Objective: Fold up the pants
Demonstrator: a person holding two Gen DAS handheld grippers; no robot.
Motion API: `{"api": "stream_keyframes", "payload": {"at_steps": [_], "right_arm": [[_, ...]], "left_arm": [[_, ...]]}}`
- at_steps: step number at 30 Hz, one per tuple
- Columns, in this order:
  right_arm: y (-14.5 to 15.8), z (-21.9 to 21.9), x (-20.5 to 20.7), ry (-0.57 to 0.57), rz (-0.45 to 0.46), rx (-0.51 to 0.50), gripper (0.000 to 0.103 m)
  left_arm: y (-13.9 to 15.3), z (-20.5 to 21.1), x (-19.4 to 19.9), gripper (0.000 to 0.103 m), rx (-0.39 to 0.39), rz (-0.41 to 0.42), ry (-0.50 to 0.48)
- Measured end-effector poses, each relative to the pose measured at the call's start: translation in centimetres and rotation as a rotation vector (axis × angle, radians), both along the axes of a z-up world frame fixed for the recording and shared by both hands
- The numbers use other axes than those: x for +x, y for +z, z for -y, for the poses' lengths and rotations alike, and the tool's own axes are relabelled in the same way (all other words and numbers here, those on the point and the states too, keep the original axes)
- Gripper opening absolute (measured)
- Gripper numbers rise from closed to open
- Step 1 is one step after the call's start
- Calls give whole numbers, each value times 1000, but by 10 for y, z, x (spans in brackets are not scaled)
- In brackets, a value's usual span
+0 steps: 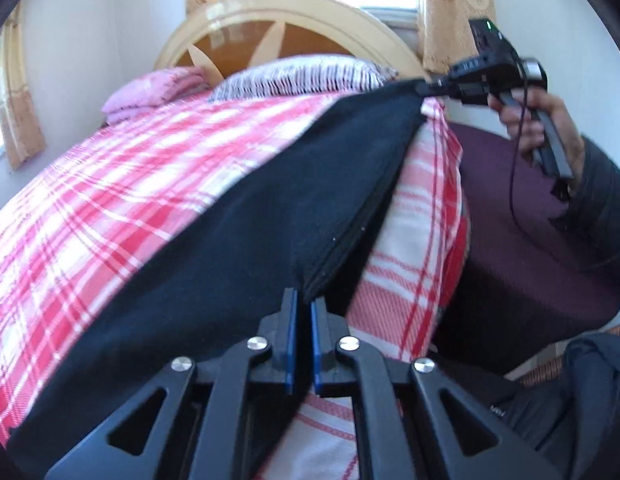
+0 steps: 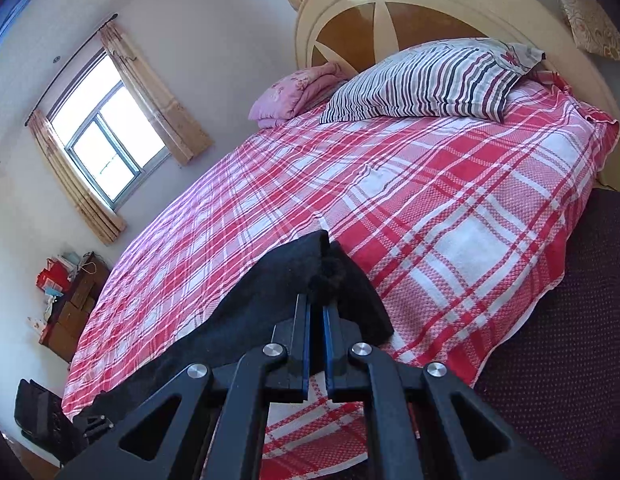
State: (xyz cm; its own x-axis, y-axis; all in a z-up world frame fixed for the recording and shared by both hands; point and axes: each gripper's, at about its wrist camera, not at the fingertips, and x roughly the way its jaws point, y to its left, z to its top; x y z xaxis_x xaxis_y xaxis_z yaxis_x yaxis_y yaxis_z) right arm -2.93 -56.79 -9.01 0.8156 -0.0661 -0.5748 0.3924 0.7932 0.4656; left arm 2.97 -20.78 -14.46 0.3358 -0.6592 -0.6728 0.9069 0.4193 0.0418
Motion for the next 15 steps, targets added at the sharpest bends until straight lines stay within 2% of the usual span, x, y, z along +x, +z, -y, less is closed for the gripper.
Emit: {"api": "stream_keyframes", "payload": {"at_steps": [5,8,9,11,14,15], "right_arm": [[-25,12,9,-6,-100,32,5],[-31,24,4,-14,-66,121,7],[-29,26,2,-20,-60,129,11],[-20,31,-8,-74,-52,88,21],[0,32,-21,-155,-20,2,22],[5,32,-22,-151,-3,1,23]], "left_arm": [[-12,6,-2,7,29,-13,-14],[-11,6,-8,8,39,11,-28],[-9,4,-10,9,35,22,-32],[-4,-2,-13,18,18,22,-52],[8,-17,-18,24,-28,38,-48],[12,-23,-18,31,-45,53,-40]]}}
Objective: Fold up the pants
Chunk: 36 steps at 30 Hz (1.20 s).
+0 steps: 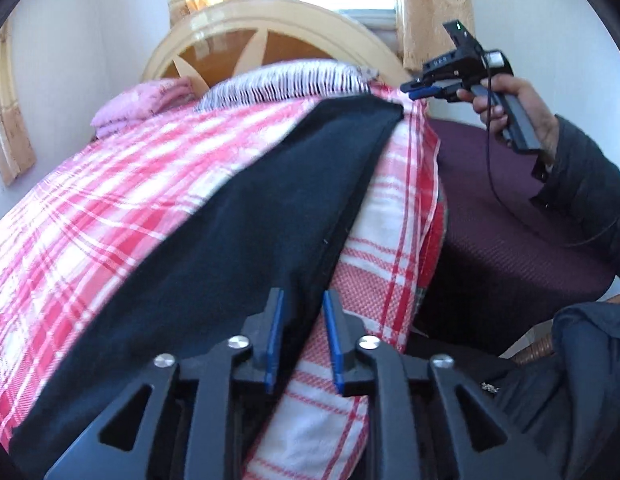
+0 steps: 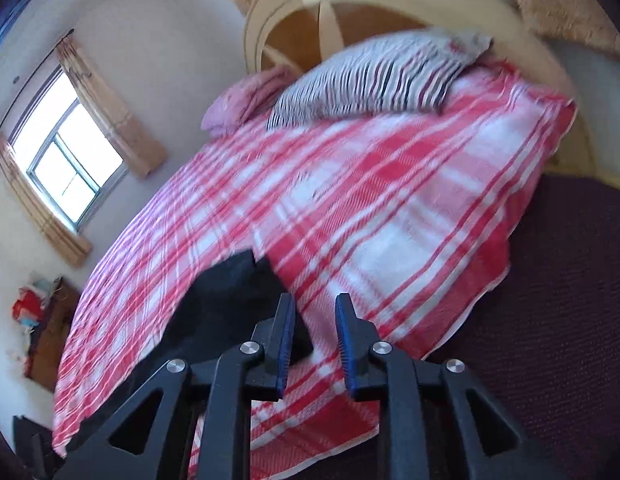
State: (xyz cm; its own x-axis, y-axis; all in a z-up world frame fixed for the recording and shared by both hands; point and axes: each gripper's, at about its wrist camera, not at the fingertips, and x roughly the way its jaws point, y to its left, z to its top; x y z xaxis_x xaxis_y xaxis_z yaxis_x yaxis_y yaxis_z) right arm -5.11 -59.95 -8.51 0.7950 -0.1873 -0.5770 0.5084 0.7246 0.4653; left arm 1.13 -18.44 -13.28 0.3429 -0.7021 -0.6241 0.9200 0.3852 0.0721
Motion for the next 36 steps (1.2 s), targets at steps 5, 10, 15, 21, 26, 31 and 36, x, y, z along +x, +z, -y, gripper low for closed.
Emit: {"api": "stream_keyframes", "payload": {"at_steps": [5,10,15,21,26,31,36], "right_arm": [[12,-1,33,126,14,46,23],[-5,13,94,230,-93,174,23],[-5,8,107,299,-60,190,1],[20,-14,89,219,-70,-70,2],[7,5,97,201,-116,-1,70],[-11,12,118,231,-168,52,32],[-13,11,122,246,-139,65,4]], "left_arm": [[11,-28,17,53,-47,31,128],[-11,-48,51,53,-54,-129,231],[-33,-48,55,53,-2,-177,252],[-36,-45,47,63,14,-152,239],[-36,-45,47,64,16,-142,240],[-37,-45,48,64,15,-143,241],[-38,-45,48,64,15,-142,241]]}}
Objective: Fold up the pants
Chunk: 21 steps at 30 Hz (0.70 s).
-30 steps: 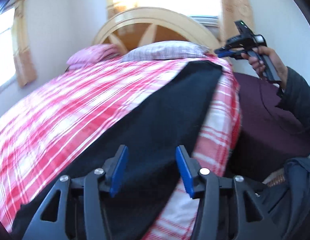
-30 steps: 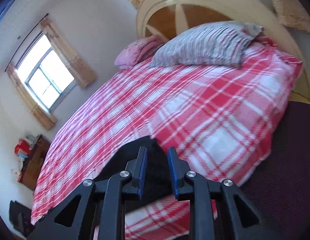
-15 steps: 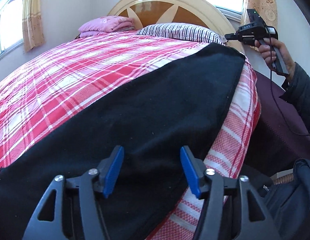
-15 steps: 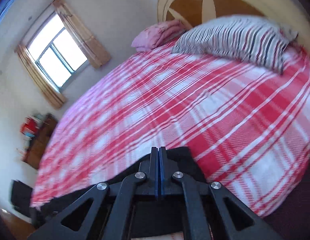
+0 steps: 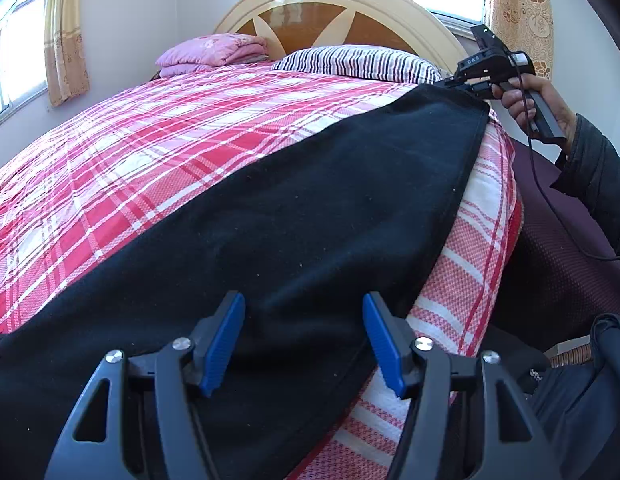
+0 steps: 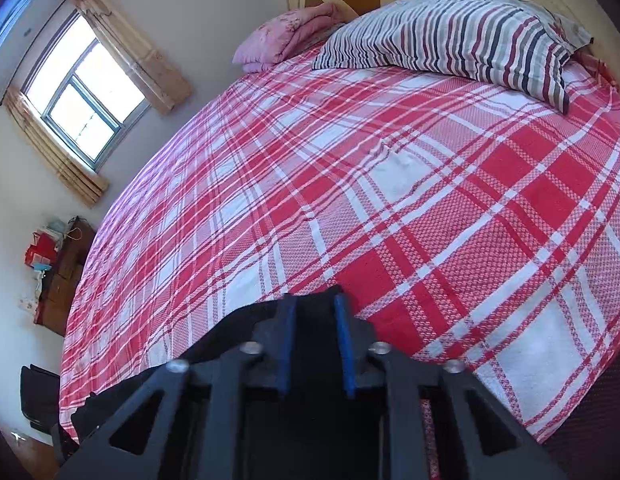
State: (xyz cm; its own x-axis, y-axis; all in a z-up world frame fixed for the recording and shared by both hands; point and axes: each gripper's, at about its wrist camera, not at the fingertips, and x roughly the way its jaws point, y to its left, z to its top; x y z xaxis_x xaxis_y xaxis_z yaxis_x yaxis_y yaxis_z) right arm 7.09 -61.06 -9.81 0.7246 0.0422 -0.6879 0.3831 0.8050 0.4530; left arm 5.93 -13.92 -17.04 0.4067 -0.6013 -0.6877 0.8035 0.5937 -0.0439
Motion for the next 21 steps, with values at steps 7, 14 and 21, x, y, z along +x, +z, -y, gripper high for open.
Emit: {"api": "stream_keyframes", "payload": {"at_steps": [7,14,21], "right_arm": [[43,-30,-29,-18,143,-214,3],[11,-18,-20,-126,-36,-371,51],[34,-45,-77,-43,121,-299,51]], "left_arm": [[0,1,1,66,0,1,0],[2,-1,1,67,-4,2,-1],[1,-1,-4,67,22,23,6]]}}
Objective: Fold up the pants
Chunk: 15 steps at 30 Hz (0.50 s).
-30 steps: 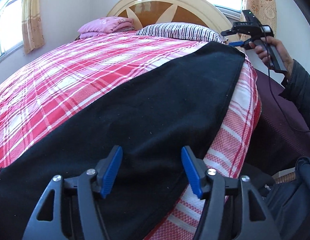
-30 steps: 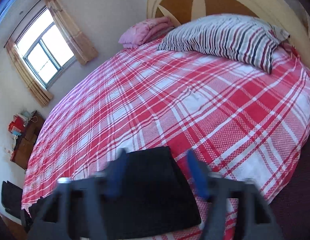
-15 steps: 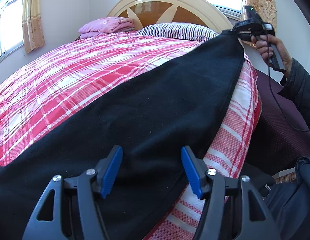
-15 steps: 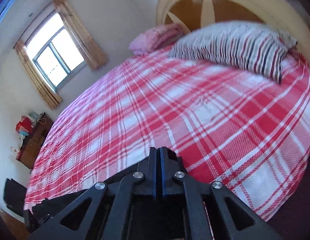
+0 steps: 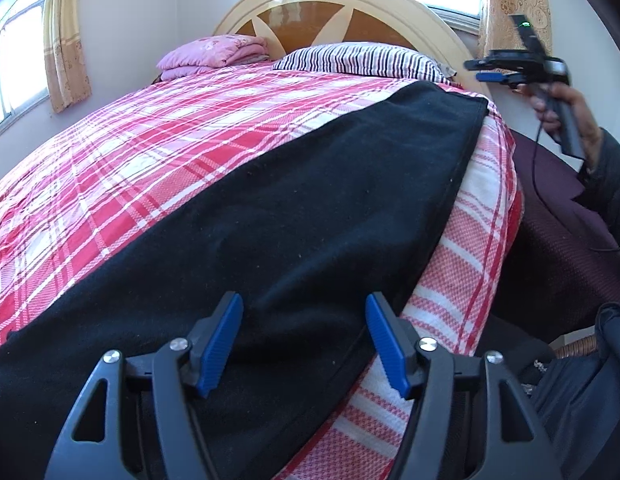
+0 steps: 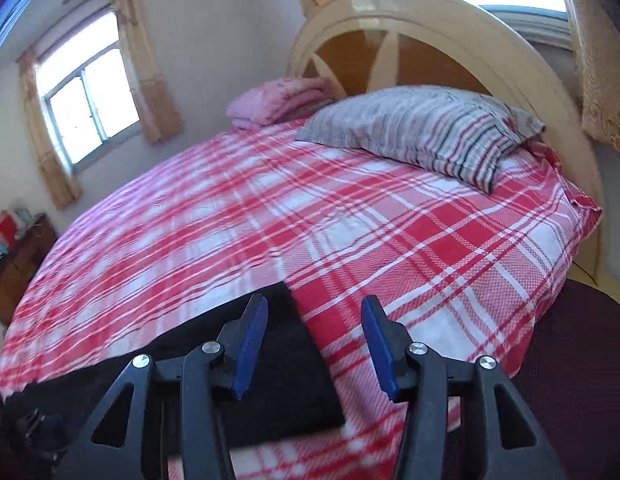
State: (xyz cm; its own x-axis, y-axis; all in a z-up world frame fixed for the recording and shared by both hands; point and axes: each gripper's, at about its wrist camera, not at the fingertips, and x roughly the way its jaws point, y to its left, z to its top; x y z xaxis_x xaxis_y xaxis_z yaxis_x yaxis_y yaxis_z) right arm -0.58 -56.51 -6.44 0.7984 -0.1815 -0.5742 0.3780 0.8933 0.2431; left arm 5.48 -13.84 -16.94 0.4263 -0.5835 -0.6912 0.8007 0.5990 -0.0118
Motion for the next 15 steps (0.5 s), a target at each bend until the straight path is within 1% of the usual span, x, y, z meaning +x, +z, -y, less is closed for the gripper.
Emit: {"api": "stream_keyframes", "payload": {"at_steps": [1,2,3,5,8,9,10,11,13,15], "right_arm": [[-4,-5,-1,58,-8,36,51],[-13,-9,4,111,-49,77,51],[-22,-11,8,127,-89,95,51],[-41,-13,18,121,-177,91,50],[-30,-23,19,103,-171,47,50],[-22,-29,19,116,-150,40,50],[-15,-38,19,136,-126,27,50],[-4,-52,23,161,-112,-9,50],[9,-79,35,216,-103,-67,50],[15,-111,55,311,-109,-62,50]], "left_arm": [[0,-1,1,67,-4,-5,3],[1,-2,1,67,-6,-6,5],[3,-3,0,67,-9,-4,7],[5,-6,-2,67,-1,3,7],[14,-22,-5,67,21,51,29],[17,-34,-5,67,26,60,44],[19,-44,-4,67,26,66,62],[21,-58,-1,67,24,72,90],[21,-85,8,67,21,68,155],[19,-108,16,67,24,58,213]]}}
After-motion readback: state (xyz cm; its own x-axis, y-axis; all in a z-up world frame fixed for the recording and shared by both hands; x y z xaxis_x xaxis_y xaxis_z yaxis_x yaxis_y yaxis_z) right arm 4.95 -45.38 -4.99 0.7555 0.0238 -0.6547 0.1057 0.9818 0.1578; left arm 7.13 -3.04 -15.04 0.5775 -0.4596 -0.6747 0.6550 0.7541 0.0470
